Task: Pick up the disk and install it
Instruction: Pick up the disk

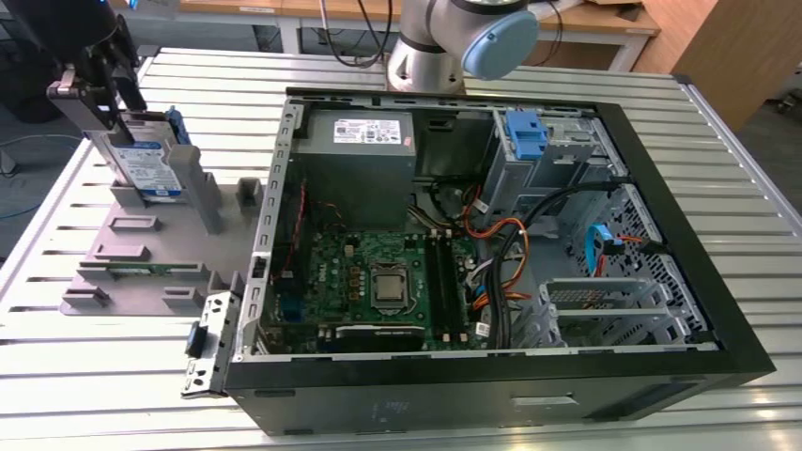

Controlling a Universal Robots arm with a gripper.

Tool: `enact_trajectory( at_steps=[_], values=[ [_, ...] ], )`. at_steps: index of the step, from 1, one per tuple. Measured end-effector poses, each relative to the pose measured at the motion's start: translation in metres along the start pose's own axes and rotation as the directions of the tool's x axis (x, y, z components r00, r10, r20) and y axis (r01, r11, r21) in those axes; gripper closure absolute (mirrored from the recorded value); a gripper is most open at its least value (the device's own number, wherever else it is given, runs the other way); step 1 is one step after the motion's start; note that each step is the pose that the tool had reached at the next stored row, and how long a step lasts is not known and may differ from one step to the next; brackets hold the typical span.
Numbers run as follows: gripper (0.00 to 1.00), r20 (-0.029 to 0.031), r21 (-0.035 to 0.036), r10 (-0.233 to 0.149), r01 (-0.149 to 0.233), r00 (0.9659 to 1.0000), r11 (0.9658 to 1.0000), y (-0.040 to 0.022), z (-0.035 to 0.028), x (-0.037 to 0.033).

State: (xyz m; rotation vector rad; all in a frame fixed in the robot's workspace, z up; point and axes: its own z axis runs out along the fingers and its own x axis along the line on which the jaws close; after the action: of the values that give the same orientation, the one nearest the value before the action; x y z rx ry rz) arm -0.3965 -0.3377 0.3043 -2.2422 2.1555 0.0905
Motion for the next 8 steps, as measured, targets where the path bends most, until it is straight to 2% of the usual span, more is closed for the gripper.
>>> enact_trajectory(
  at_steps=[6, 8],
  values=[
    [0.37, -0.0001, -0.0002, 0.000, 0.000, 1.0000, 1.0000, 0.0000, -0.0003, 0.0000],
    [0.49, -0.0001, -0.0003, 0.000, 0.000, 1.0000, 1.0000, 0.0000, -0.0004, 0.0000]
  ],
)
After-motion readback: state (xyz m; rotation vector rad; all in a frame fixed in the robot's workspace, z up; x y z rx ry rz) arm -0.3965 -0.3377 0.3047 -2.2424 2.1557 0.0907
